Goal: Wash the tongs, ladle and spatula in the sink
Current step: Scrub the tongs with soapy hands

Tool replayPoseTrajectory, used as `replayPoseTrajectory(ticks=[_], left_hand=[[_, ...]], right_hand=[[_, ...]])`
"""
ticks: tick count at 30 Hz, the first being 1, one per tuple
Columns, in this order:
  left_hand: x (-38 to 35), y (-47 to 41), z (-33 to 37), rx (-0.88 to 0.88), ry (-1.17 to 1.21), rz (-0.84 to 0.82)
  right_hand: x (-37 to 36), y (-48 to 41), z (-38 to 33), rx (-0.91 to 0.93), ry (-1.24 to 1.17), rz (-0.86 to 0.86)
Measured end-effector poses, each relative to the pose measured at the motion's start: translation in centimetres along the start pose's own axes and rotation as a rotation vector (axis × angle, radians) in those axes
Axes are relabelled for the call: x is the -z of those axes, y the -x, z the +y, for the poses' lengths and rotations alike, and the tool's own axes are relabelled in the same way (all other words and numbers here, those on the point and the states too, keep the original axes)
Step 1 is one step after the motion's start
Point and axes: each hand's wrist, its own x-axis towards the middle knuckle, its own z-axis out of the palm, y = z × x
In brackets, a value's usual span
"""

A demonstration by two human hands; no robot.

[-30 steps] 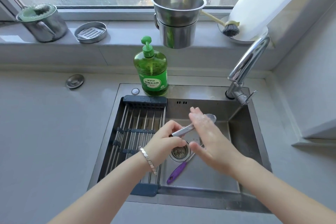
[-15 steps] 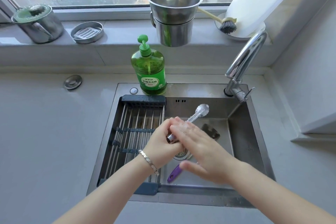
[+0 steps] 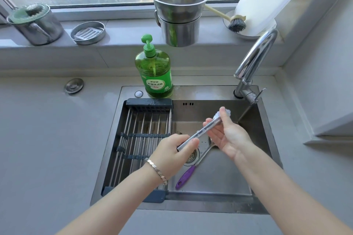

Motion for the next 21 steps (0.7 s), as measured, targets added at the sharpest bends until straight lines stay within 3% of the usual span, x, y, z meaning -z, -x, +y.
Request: replayPoseTrajectory(ticks=[3,6,9,15,19,21], left_hand=[[0.1,-0.3,-0.1,0.065,0.036,-0.03],[0.1,-0.3,-0.3,0.116,0.05,-0.077],[0.0,-0.1,-0.8,0.15,0.042,-0.082],[-0.2,0.1,-0.4,0.066,-0.05,-0.093],[0.3,-0.3,-0.8,0.11,-0.023,-0.067],[0.3,-0.1,-1.0,0.111,-0.031,-0.077]], right_hand=[[0.2,-0.3,-0.4,-0.006,-0.049,0.02],[0.7,-0.5,-0.4,-0.017,-0.17,-0.07],[1.2,-0.4,-0.1,-0.073,-0.127,-0.139],[1.4,-1.0,-0.8,-0.03,-0.002,0.052],[1.8,-0.6,-0.1,-0.069,-0.089,-0.14],[1.9,-0.6,-0.1,-0.08,-0.009,-0.136]])
